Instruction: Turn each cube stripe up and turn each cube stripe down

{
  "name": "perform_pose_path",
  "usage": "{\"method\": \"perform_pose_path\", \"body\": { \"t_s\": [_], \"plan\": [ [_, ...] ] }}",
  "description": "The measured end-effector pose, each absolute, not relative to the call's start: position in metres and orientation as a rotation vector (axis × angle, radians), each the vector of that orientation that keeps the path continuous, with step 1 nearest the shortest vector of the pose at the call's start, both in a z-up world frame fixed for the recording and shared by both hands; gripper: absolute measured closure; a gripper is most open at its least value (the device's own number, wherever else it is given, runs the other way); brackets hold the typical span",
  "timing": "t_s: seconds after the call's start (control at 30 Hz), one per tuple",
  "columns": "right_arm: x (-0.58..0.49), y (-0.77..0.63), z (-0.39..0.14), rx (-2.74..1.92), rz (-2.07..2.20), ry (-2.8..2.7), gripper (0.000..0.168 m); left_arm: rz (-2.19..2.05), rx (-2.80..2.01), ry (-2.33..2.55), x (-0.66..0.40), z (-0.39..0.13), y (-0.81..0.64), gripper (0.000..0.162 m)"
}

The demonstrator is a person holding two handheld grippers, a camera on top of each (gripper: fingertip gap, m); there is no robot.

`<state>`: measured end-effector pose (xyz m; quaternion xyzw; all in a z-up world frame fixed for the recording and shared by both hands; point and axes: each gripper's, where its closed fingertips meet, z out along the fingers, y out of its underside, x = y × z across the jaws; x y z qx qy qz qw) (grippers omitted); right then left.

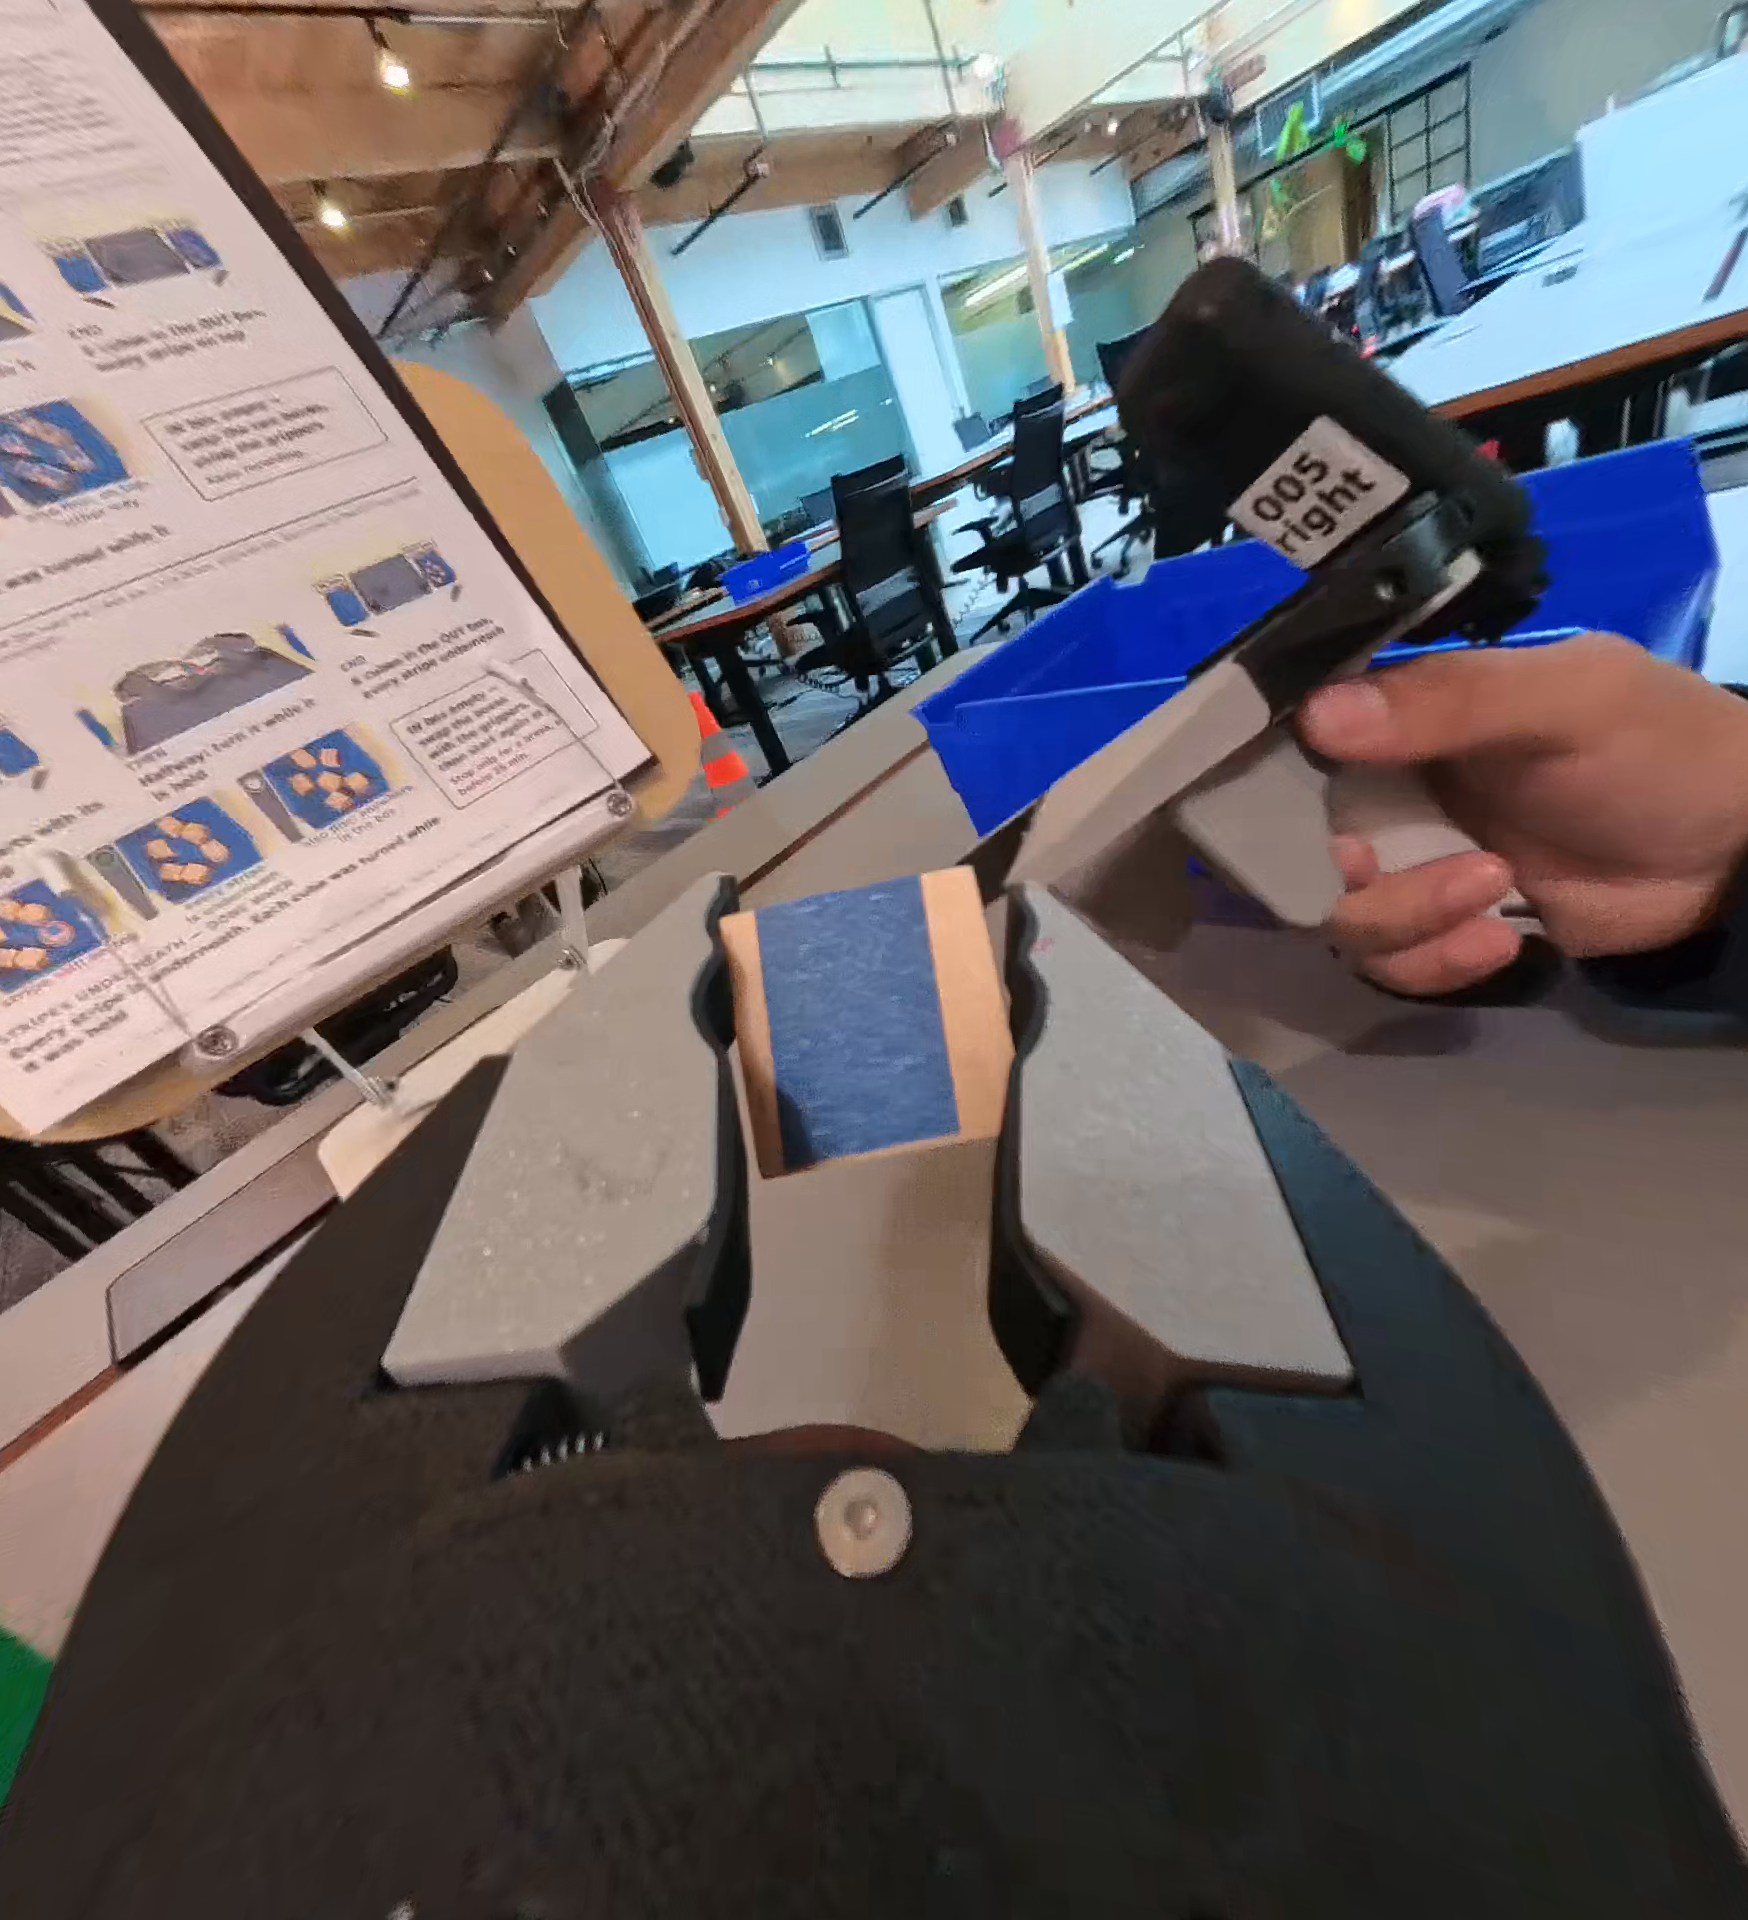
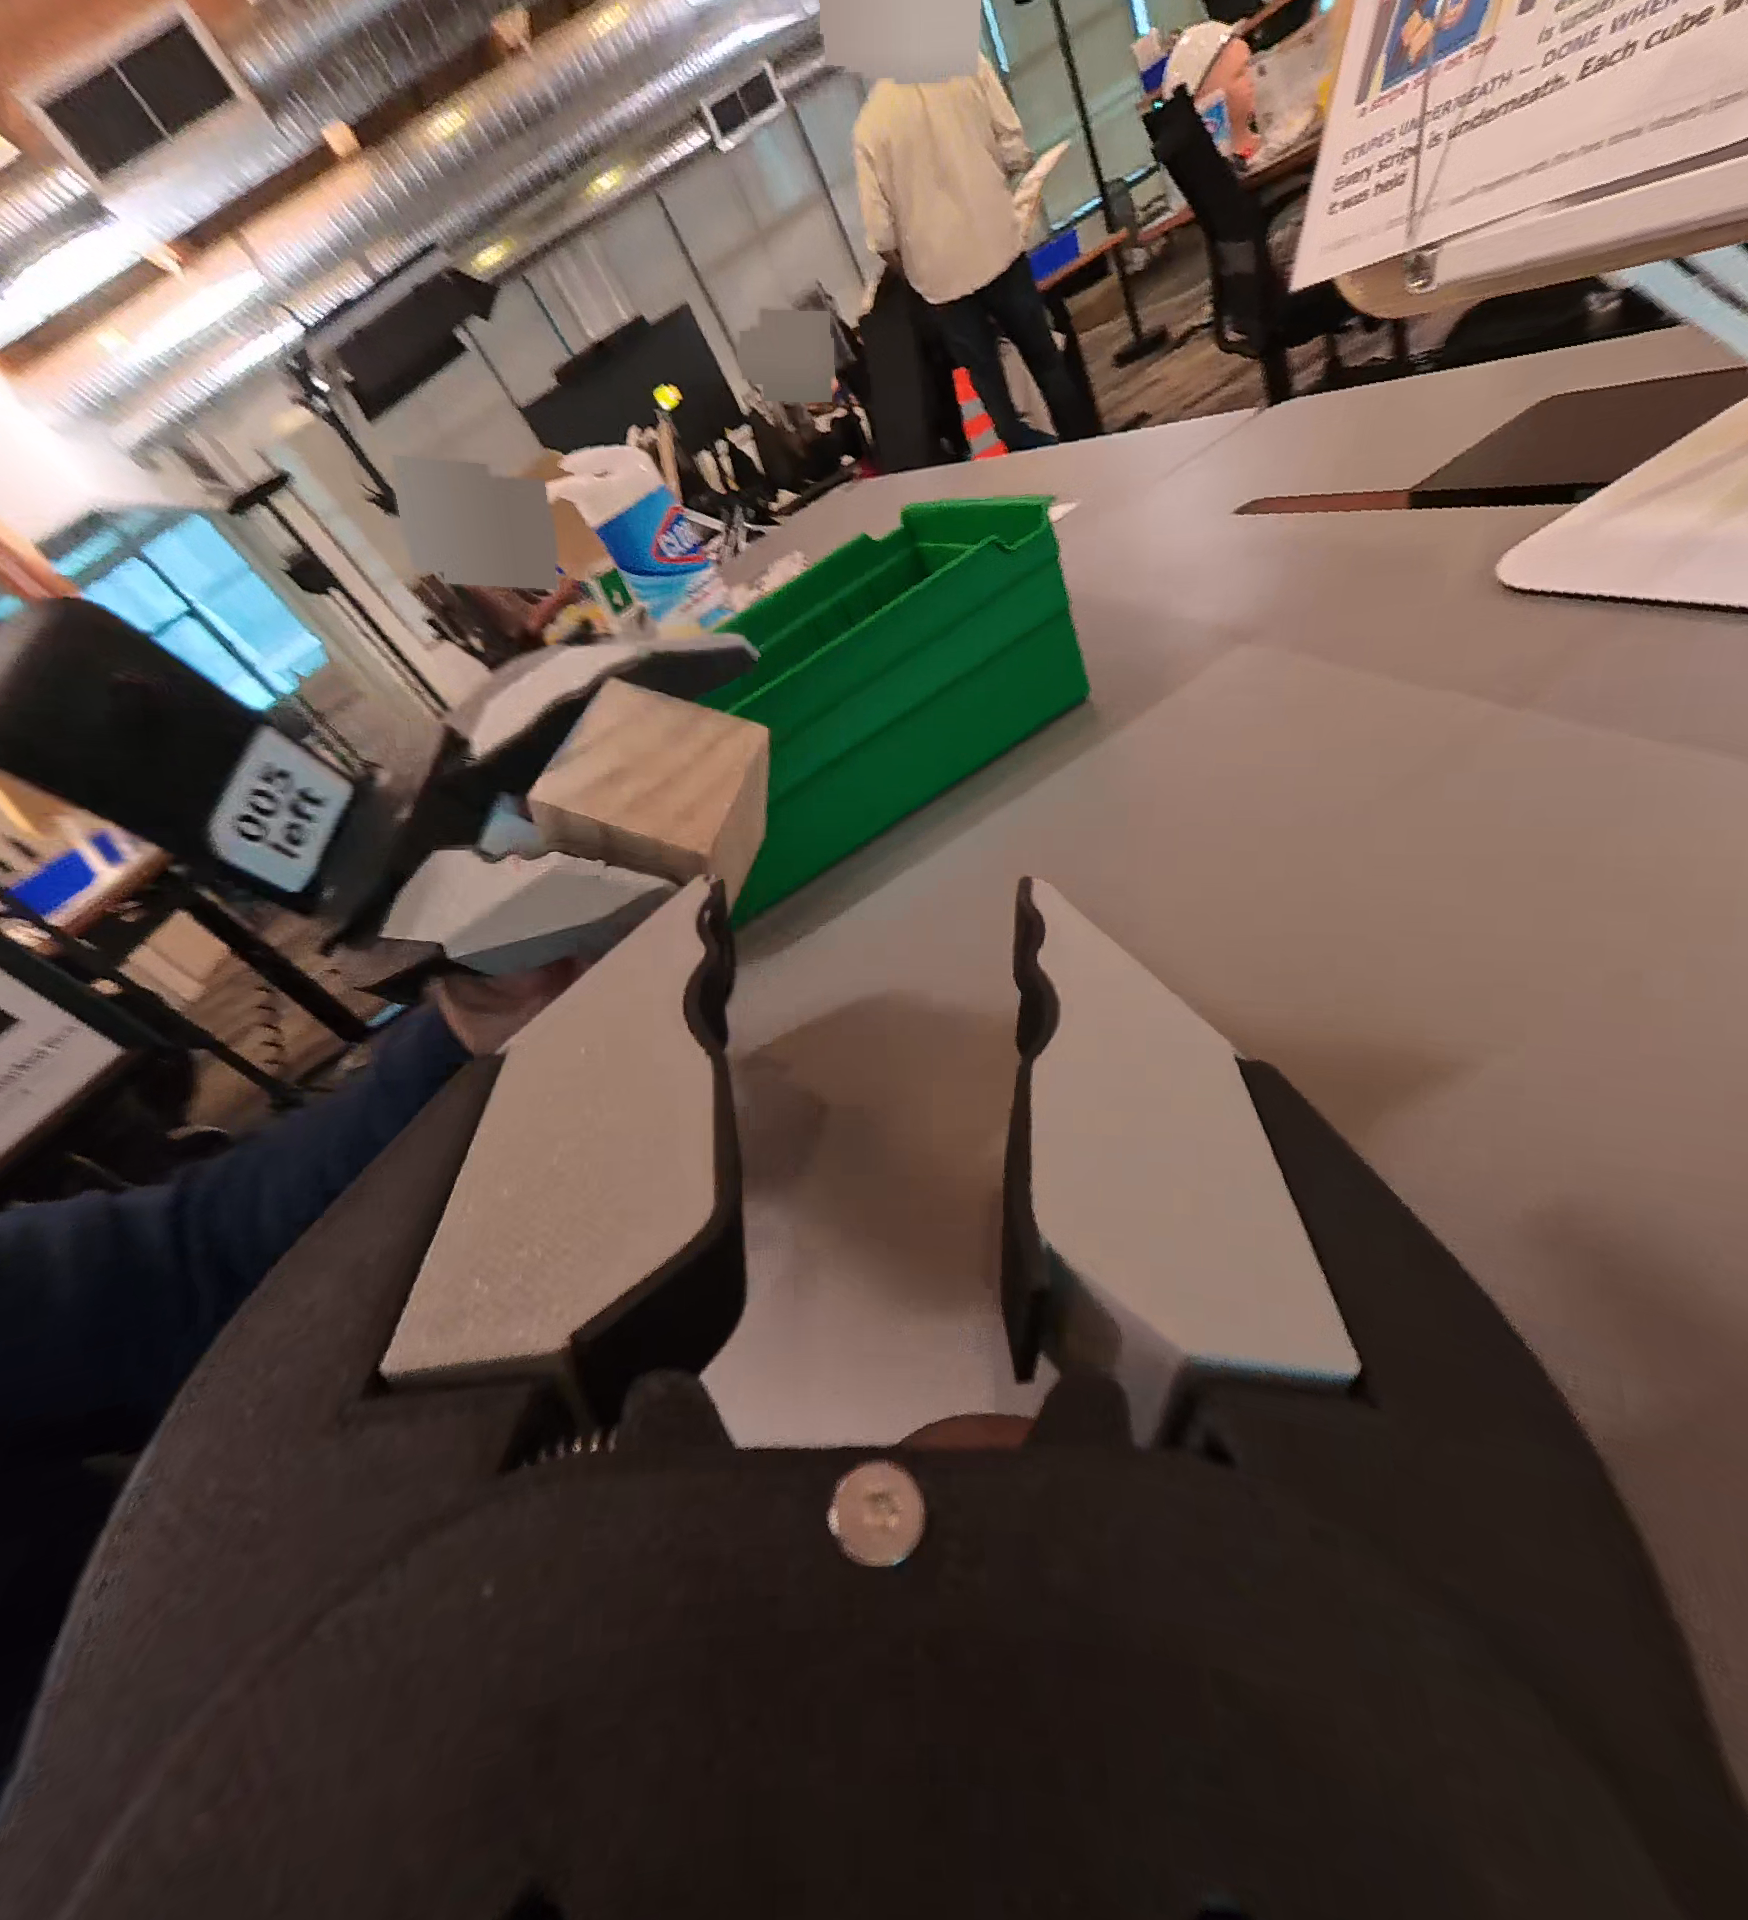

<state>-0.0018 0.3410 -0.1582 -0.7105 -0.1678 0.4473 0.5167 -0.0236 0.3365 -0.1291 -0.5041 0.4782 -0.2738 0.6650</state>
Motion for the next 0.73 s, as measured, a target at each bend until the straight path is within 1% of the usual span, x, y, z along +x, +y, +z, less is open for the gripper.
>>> {"method": "perform_pose_path", "body": {
  "t_s": [0.03,0.23,0.33,0.47,0.6,0.73],
  "plan": [
    [-0.003,0.340,-0.157,-1.700,1.113,-0.400,0.115,-0.629,-1.125,1.076,-0.025,-0.127,0.336,0.112],
    [-0.008,0.323,-0.140,-1.632,1.374,-0.426,0.113,-0.603,-0.917,1.171,-0.023,-0.128,0.316,0.112],
    [-0.006,0.316,-0.132,-1.595,1.438,-0.446,0.113,-0.595,-0.800,1.235,-0.020,-0.128,0.297,0.112],
    [-0.011,0.309,-0.135,-1.613,1.483,-0.501,0.111,-0.614,-0.691,1.257,-0.024,-0.122,0.280,0.112],
    [-0.027,0.290,-0.135,-1.609,1.629,-0.592,0.107,-0.663,-0.627,1.255,-0.031,-0.115,0.268,0.112],
    [-0.041,0.263,-0.121,-1.514,1.921,-0.661,0.103,-0.730,-0.554,1.272,-0.033,-0.110,0.247,0.112]
  ]
}}
